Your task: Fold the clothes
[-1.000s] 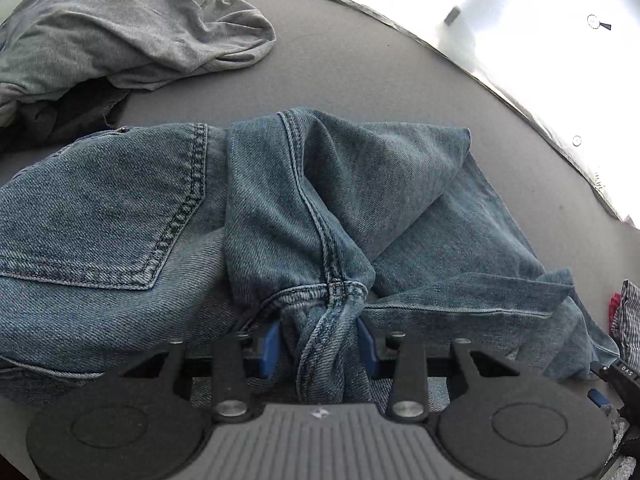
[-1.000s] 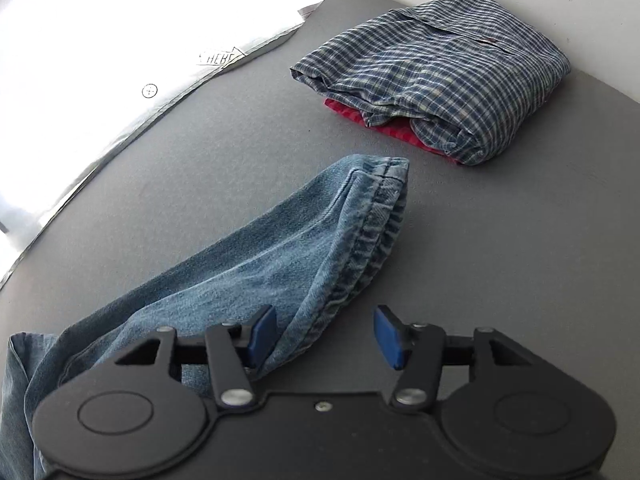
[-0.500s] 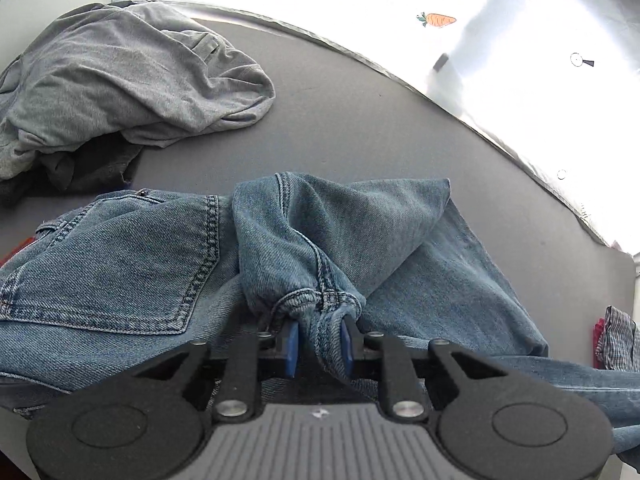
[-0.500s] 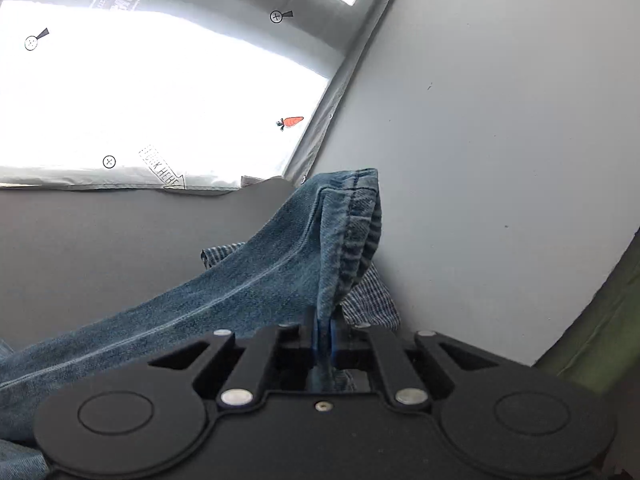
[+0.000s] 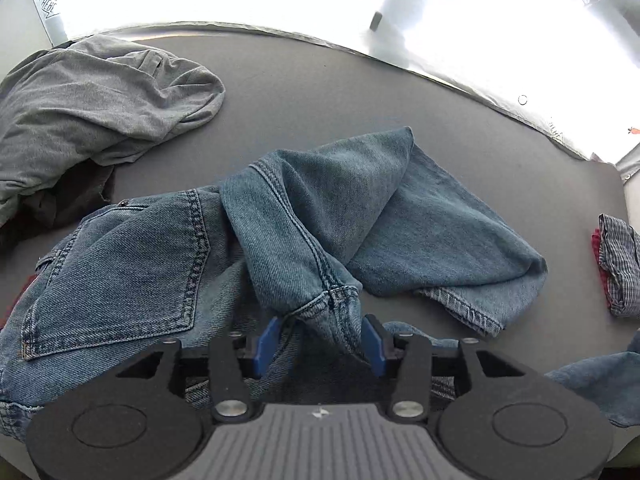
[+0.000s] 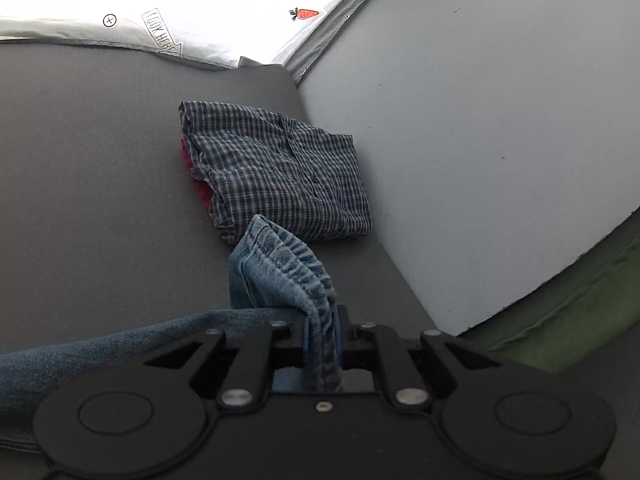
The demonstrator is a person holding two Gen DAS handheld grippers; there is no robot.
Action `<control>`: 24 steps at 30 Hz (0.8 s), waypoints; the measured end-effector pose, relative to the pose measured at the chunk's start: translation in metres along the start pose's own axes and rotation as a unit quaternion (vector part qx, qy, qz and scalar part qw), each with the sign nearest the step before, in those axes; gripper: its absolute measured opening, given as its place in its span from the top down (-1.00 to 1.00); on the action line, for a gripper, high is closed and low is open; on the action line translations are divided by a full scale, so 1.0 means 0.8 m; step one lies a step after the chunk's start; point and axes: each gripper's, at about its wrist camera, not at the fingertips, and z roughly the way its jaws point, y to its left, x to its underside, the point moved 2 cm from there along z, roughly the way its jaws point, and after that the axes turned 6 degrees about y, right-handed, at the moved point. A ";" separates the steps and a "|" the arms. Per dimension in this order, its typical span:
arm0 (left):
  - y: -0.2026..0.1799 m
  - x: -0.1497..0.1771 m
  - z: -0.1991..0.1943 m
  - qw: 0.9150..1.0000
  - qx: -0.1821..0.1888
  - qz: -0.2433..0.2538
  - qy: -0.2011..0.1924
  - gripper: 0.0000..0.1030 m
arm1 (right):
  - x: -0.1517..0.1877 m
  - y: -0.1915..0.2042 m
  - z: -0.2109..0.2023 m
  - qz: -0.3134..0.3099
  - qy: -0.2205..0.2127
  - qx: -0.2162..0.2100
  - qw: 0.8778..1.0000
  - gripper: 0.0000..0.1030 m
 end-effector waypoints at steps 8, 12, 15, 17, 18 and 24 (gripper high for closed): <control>0.036 0.010 -0.017 0.999 -0.015 -0.044 -0.026 -0.07 | 0.020 -0.012 -0.003 0.097 -0.005 -0.109 0.989 0.17; 0.015 0.019 -0.006 0.999 -0.015 -0.016 -0.023 -0.07 | 0.042 -0.026 0.009 0.160 0.029 -0.154 0.975 0.14; -0.009 0.023 0.006 0.999 -0.027 0.010 -0.014 -0.07 | 0.069 -0.035 0.026 0.229 0.067 -0.194 0.951 0.10; -0.020 0.025 0.009 0.999 -0.028 0.014 -0.013 -0.07 | 0.092 -0.037 0.044 0.280 0.104 -0.224 0.928 0.03; -0.023 0.028 0.009 1.000 -0.025 0.015 -0.012 -0.07 | 0.102 -0.037 0.053 0.302 0.120 -0.236 0.916 0.03; -0.034 0.046 0.013 1.000 -0.023 0.006 0.003 -0.07 | 0.152 -0.031 0.109 0.426 0.185 -0.322 0.825 0.01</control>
